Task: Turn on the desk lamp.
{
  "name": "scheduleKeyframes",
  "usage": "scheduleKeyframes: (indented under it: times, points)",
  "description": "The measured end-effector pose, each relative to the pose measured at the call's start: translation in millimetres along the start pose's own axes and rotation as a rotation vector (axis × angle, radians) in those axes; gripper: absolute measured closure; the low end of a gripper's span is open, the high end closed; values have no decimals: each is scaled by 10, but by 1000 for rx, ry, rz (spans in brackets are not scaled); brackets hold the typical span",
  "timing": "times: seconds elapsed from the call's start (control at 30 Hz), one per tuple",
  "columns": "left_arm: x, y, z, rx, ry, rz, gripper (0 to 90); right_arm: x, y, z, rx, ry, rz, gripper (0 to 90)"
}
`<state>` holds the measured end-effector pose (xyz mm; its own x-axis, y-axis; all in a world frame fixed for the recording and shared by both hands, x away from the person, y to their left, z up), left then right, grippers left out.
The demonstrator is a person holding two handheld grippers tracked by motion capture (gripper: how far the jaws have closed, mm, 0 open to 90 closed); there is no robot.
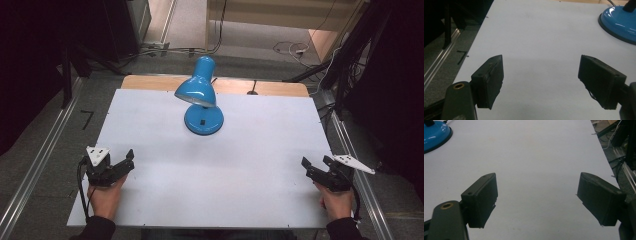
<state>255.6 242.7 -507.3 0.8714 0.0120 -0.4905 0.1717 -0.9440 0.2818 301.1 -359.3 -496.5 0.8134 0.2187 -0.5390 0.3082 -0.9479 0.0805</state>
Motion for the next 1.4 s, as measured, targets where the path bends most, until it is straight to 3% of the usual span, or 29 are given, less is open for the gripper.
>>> scheduleKeyframes:
  times: [0.33, 0.83, 1.4]
  points:
    - [24, 34, 0, -14, -6, 7, 210, -20, 23, 37, -4, -6, -4, 152]
    - [99, 194, 3, -9, -12, 48, 222, -21, 82, 74, 18, -16, 3, 151]
    - [177, 289, -10, 12, -17, 55, 222, -8, 81, 86, 15, -24, 3, 151]
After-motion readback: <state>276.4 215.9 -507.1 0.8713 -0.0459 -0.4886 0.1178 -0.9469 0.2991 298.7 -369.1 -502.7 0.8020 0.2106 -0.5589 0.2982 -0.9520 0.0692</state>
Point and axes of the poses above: each handheld gripper's, and its own axes: x roughly forward along the jaws, z roughly out of its underside, y roughly to its right, the point moved 3 cm from there along x, roughly forward along the jaws, and after that the axes turned 13 degrees about -x, right-handed, at the moved point
